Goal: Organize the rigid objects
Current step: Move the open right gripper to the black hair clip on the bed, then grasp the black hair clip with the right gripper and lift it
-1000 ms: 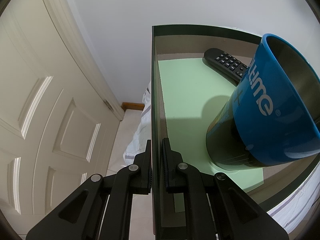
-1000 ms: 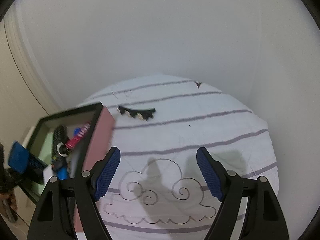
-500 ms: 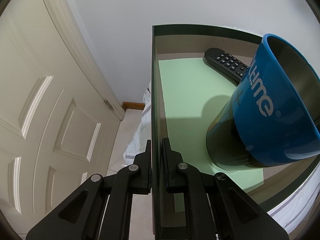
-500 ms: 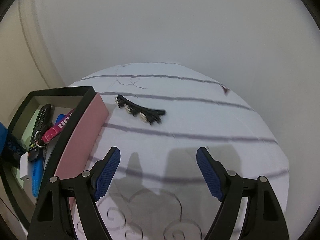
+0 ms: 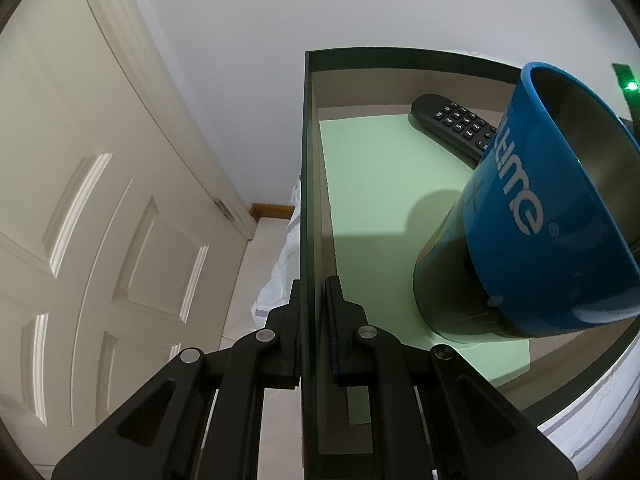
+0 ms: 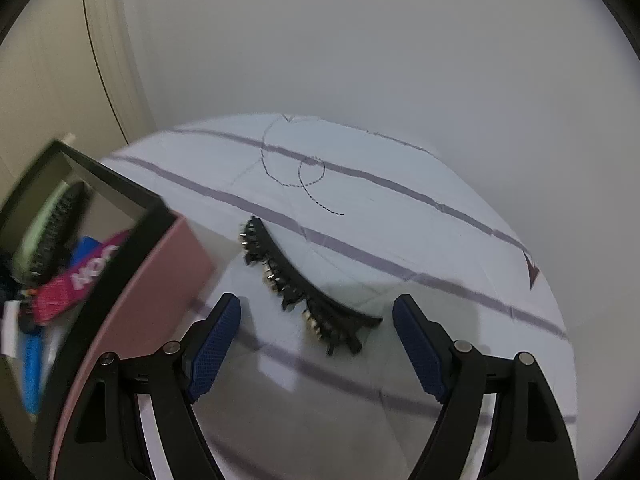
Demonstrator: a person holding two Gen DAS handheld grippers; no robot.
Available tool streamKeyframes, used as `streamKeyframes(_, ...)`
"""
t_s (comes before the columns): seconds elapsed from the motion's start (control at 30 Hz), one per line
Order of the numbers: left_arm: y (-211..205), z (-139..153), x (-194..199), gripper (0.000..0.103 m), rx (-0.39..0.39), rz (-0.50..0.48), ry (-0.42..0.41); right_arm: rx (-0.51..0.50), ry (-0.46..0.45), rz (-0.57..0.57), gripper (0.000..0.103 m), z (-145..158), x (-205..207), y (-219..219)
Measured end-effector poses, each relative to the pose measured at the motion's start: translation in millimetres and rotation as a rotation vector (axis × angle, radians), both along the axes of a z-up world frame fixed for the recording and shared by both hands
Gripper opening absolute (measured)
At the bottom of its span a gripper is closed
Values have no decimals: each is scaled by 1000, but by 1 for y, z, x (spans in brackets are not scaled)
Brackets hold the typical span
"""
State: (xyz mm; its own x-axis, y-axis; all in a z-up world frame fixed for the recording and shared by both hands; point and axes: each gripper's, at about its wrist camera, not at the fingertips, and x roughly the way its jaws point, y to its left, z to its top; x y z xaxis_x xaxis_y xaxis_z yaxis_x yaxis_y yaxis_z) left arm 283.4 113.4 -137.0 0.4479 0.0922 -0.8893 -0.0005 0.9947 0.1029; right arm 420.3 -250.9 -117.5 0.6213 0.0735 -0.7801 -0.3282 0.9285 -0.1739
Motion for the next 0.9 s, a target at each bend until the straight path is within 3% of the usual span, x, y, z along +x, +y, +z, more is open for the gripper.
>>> streamKeyframes(0.3, -4, 0, -1, 8, 12, 1, 1, -47, -28, 23, 80, 1, 14, 11)
streamKeyframes(0.53, -8, 2, 2, 8, 19, 4, 3, -4, -15, 17, 78, -1, 23, 9)
streamKeyframes(0.63, -8, 2, 2, 8, 18, 3, 4, 11, -12, 13, 62, -1, 22, 13)
streamKeyframes(0.7, -9, 2, 2, 8, 19, 4, 5, 14, -6, 5, 44, -3, 20, 16)
streamKeyframes(0.9, -9, 3, 1, 8, 16, 6, 5, 34, 14, -73, 30, 0, 10, 20)
